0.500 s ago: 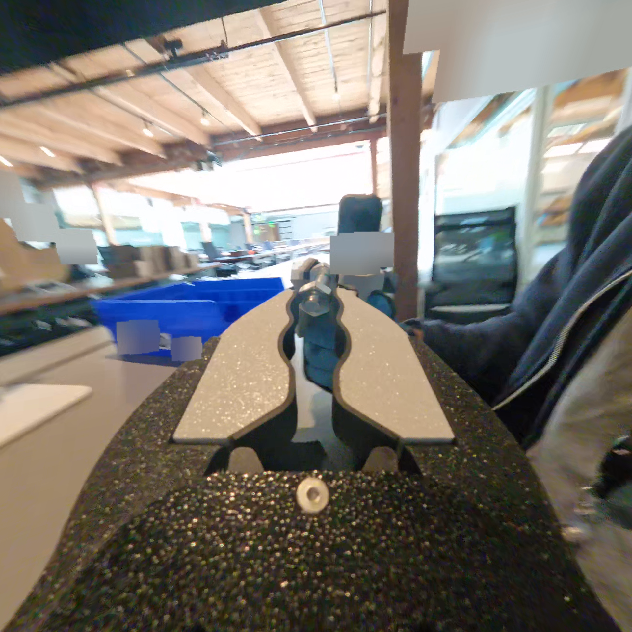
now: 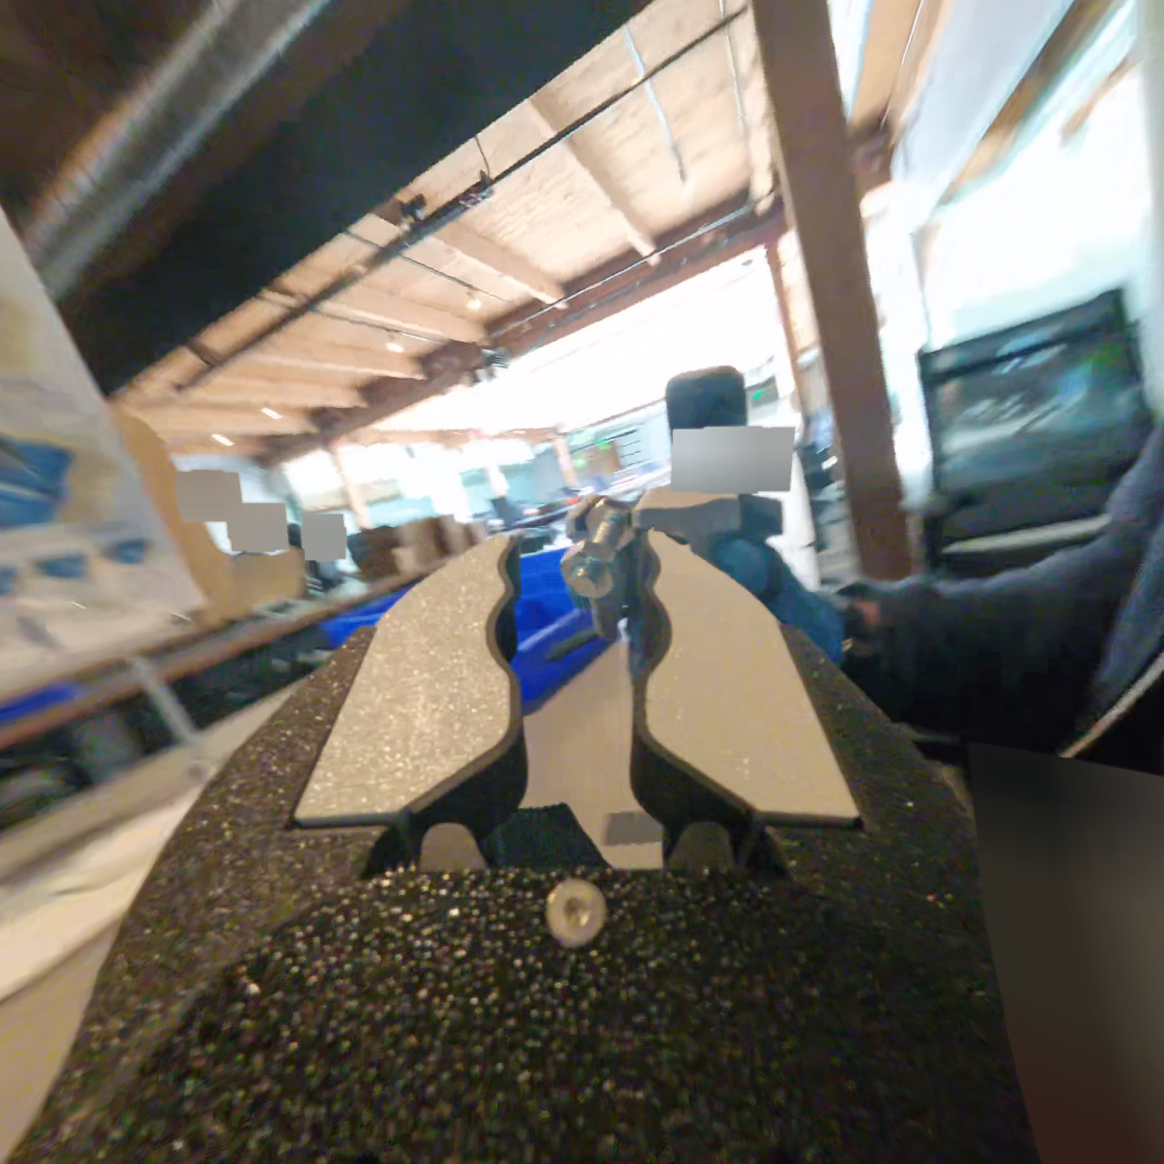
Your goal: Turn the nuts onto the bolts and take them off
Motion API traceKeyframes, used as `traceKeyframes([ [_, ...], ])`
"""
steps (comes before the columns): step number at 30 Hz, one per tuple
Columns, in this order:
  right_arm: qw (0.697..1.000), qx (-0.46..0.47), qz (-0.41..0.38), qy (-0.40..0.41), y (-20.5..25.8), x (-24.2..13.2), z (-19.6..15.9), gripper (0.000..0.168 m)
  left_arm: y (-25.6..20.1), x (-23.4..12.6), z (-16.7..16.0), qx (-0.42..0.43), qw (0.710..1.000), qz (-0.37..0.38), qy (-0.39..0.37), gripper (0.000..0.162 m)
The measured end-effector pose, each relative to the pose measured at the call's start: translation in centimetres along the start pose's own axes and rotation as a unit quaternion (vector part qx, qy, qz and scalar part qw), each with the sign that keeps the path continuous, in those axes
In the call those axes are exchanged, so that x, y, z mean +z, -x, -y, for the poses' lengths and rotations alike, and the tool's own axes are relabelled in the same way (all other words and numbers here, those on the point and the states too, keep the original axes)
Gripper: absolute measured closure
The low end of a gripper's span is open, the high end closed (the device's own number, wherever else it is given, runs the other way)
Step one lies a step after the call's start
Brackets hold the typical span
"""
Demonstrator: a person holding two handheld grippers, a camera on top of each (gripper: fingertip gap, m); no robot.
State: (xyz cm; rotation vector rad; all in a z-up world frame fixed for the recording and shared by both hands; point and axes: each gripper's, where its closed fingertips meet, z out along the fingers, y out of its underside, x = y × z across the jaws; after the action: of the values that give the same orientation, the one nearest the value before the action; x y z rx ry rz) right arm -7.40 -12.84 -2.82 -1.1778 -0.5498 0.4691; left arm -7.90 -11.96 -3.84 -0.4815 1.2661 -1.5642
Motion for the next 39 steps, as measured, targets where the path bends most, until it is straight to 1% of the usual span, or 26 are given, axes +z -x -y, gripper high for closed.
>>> traceKeyframes([
  [3, 1.000, -0.003, 0.000, 0.001, 0.0, 0.3, 0.0, 0.151, 0.1, 0.0, -0.2, -0.118, 0.992, -0.036, 0.000, 0.131],
  [7, 1.000, -0.007, 0.001, 0.002, -0.2, 0.4, -0.1, 0.151, 0.0, -0.1, -0.4, -0.226, 0.971, -0.075, -0.002, 0.133],
  [10, 1.000, -0.008, 0.001, 0.004, -0.2, 0.5, -0.3, 0.151, -0.3, -0.2, -0.4, -0.257, 0.962, -0.093, -0.001, 0.134],
  [13, 1.000, -0.012, 0.003, 0.012, -0.1, 0.6, -0.6, 0.151, -0.8, 0.0, -0.8, -0.245, 0.965, -0.098, 0.012, 0.141],
  [15, 1.000, -0.017, 0.005, 0.016, 0.0, 0.9, -0.8, 0.151, -0.7, 0.0, -0.6, -0.183, 0.980, -0.082, 0.007, 0.144],
  [17, 1.000, -0.015, 0.004, 0.017, 0.0, 0.9, -0.8, 0.151, -0.6, -0.1, -0.6, -0.072, 0.996, -0.050, 0.015, 0.144],
  [18, 1.000, -0.013, 0.005, 0.015, 0.0, 0.9, -0.8, 0.151, -0.6, 0.0, -0.6, 0.000, 0.999, -0.027, 0.020, 0.144],
  [19, 1.000, -0.012, 0.005, 0.012, 0.0, 0.9, -0.7, 0.151, -0.6, 0.0, -0.7, 0.085, 0.996, 0.000, 0.027, 0.144],
  [20, 1.000, -0.010, 0.005, 0.010, -0.1, 0.8, -0.7, 0.151, -0.6, 0.1, -0.8, 0.173, 0.984, 0.029, 0.037, 0.144],
  [21, 1.000, -0.011, 0.003, 0.009, -0.2, 0.8, -0.7, 0.151, -0.5, 0.1, -0.9, 0.241, 0.968, 0.055, 0.048, 0.144],
  [22, 1.000, -0.012, 0.001, 0.008, -0.4, 0.8, -0.7, 0.151, -0.4, 0.2, -0.7, 0.279, 0.956, 0.073, 0.050, 0.143],
  [23, 1.000, -0.014, -0.002, 0.006, -0.5, 0.7, -0.7, 0.151, -0.7, 0.2, -0.4, 0.284, 0.955, 0.074, 0.040, 0.141],
  [25, 1.000, -0.017, -0.004, -0.001, -0.6, 0.4, -0.4, 0.151, -0.8, 0.0, 0.4, 0.228, 0.972, 0.061, 0.010, 0.135],
  [28, 1.000, -0.018, -0.004, -0.008, -0.5, 0.1, -0.2, 0.151, 0.4, -0.5, 1.3, 0.070, 0.996, 0.042, -0.029, 0.127],
  [30, 1.000, -0.019, -0.002, -0.010, -0.2, -0.1, -0.1, 0.151, 0.7, -0.5, 0.9, -0.058, 0.998, 0.005, -0.031, 0.128],
  [32, 1.000, -0.018, 0.000, -0.011, 0.0, -0.1, 0.0, 0.151, 0.4, -0.4, 0.8, -0.153, 0.987, -0.041, -0.033, 0.130],
  [35, 1.000, -0.020, 0.001, -0.011, 0.3, -0.1, 0.0, 0.151, -0.2, -0.3, 0.4, -0.222, 0.971, -0.080, -0.025, 0.133],
  [39, 1.000, -0.020, 0.008, -0.008, 0.7, 0.0, -0.1, 0.151, -0.5, -0.2, -0.1, -0.258, 0.961, -0.099, -0.011, 0.136],
])
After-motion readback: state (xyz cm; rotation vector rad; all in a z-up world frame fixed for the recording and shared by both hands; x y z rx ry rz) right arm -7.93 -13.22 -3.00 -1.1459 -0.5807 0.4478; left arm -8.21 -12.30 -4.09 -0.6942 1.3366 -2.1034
